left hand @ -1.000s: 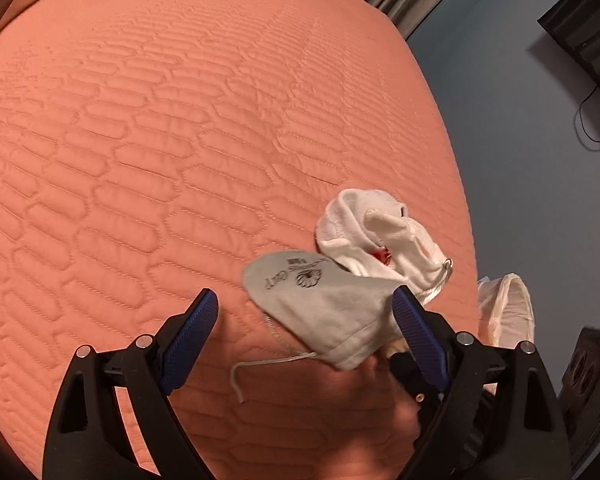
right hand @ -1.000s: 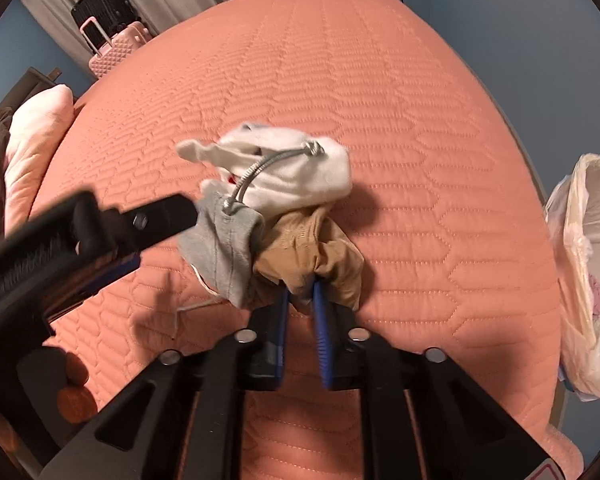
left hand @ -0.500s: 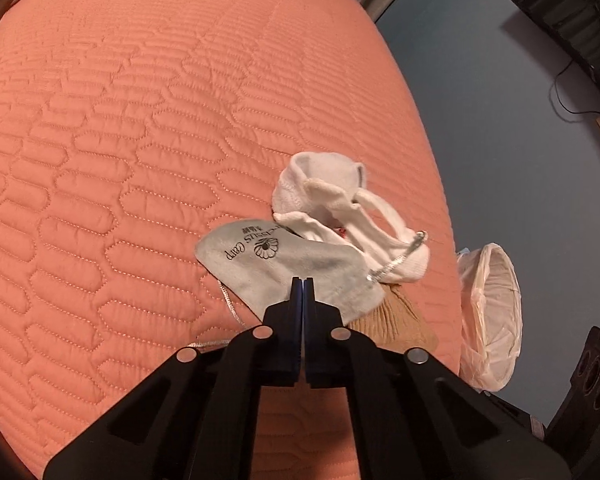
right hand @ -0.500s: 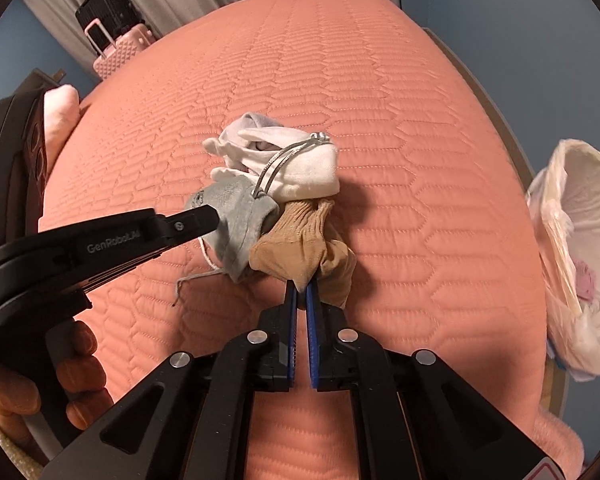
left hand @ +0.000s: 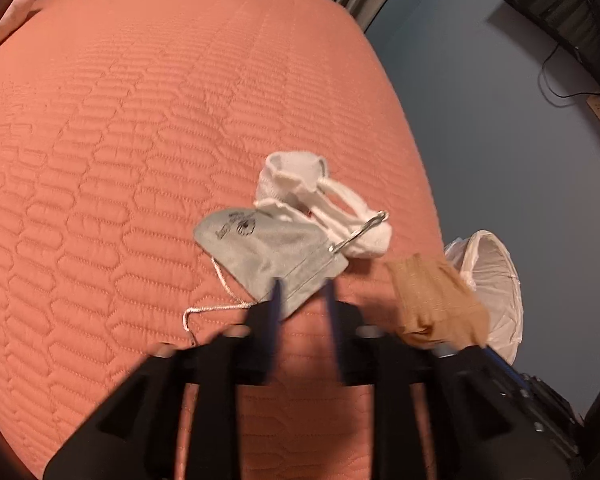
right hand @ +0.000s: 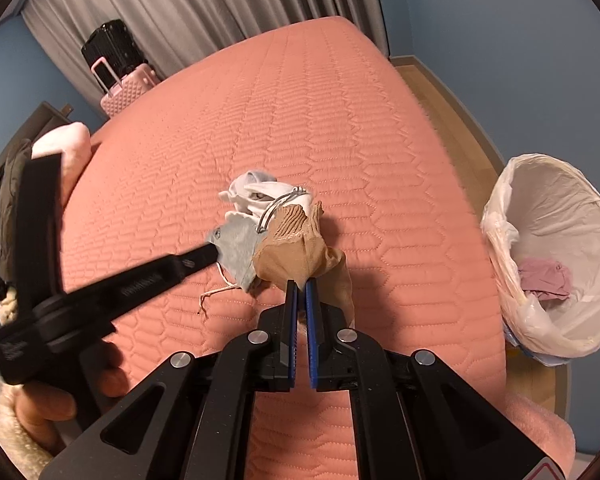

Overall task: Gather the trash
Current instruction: 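Grasp the beige stocking with the right gripper while the left grasps the grey pouch, then carry the grey pouch and beige stocking over the wastebasket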

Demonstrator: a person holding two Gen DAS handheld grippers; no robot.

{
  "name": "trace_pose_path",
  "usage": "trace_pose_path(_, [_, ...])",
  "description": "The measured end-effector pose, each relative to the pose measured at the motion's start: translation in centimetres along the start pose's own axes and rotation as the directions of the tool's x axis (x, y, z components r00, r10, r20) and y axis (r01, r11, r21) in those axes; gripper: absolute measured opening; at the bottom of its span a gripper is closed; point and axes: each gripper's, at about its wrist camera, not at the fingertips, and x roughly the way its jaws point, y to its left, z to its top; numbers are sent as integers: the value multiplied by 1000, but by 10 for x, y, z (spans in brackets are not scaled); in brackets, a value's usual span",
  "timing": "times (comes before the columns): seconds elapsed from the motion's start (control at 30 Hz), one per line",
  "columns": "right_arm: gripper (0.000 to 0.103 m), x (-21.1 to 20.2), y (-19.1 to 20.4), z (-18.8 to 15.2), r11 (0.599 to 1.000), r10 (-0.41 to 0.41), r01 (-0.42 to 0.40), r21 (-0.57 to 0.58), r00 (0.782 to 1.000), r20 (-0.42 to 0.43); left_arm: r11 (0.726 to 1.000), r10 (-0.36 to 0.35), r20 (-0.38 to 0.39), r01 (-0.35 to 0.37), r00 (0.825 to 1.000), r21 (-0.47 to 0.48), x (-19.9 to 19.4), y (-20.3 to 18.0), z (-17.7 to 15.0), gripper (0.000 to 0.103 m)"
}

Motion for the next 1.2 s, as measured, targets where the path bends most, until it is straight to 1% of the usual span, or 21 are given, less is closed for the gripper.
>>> trace_pose_path(0.03, [4, -2, -1, 0, 1000, 2, -2, 3, 1000, 2, 1000, 13, 12, -13, 1000, -11, -1, 1, -3, 61])
trace_pose_path(0.07, [4, -4, -2, -1, 1000, 2, -2, 6, 1000, 5, 1000, 21, 24, -20, 1000, -18, 1, 2, -5, 66])
trace_pose_path(0.13, [4, -6, -5, -2, 1000, 7, -7, 15, 1000, 5, 999, 30, 6, -30, 1000, -15, 9, 3, -5, 68])
trace_pose_path(0.23, [4, -3, -8, -1, 1000, 8, -8, 28, 1000, 1, 1000, 24, -36, -25, 999, -18, 29, 3, -4, 68])
trace_pose_path(0.37, [4, 5, -13, 3, 999, 2, -2, 42, 1000, -8, 999, 24, -71, -27, 997, -39, 51, 8, -2, 67])
trace_pose_path(0.43, [4, 7, -16, 4, 999, -2, 3, 45, 1000, -12, 998, 35, -85, -39, 996, -45, 61, 10, -2, 60])
trace_pose_path(0.5, [4, 11, -17, 5, 999, -6, 7, 49, 1000, -17, 998, 54, -94, -58, 994, -40, 68, 11, -2, 47])
trace_pose_path(0.53, [4, 13, -18, 6, 999, -6, 7, 51, 1000, -19, 997, 59, -91, -63, 994, -37, 68, 11, -2, 43])
trace_pose_path(0.57, [4, 15, -18, 7, 999, -6, 7, 52, 1000, -22, 997, 62, -87, -65, 994, -31, 68, 12, -2, 32])
trace_pose_path(0.6, [4, 16, -18, 8, 999, -5, 7, 52, 1000, -23, 998, 59, -86, -61, 995, -28, 66, 12, -3, 25])
trace_pose_path(0.63, [4, 16, -17, 8, 999, -4, 5, 52, 1000, -24, 998, 52, -85, -54, 995, -27, 64, 13, -4, 22])
trace_pose_path(0.67, [4, 17, -16, 8, 999, -2, 4, 51, 1000, -24, 998, 46, -86, -49, 995, -30, 61, 15, -4, 15])
trace_pose_path(0.73, [4, 16, -13, 8, 999, 2, -1, 47, 1000, -23, 999, 40, -75, -42, 996, -27, 51, 18, -4, 13])
trace_pose_path(0.83, [4, 11, -9, 9, 999, 10, -9, 38, 1000, -14, 999, 52, -44, -53, 998, -2, 34, 15, -6, 12])
trace_pose_path(0.97, [4, 0, -5, 8, 1000, 17, -17, 23, 1000, 6, 999, 38, -6, -37, 999, 23, 6, 10, -3, 12])
trace_pose_path(1.1, [4, -16, -2, 5, 1000, 15, -15, 9, 1000, 28, 997, 34, 41, -37, 999, 74, -23, -8, -4, 12])
trace_pose_path(1.2, [4, -29, -4, 1, 1000, 8, -8, 2, 999, 39, 994, 20, 61, -26, 998, 107, -39, -23, -6, 12])
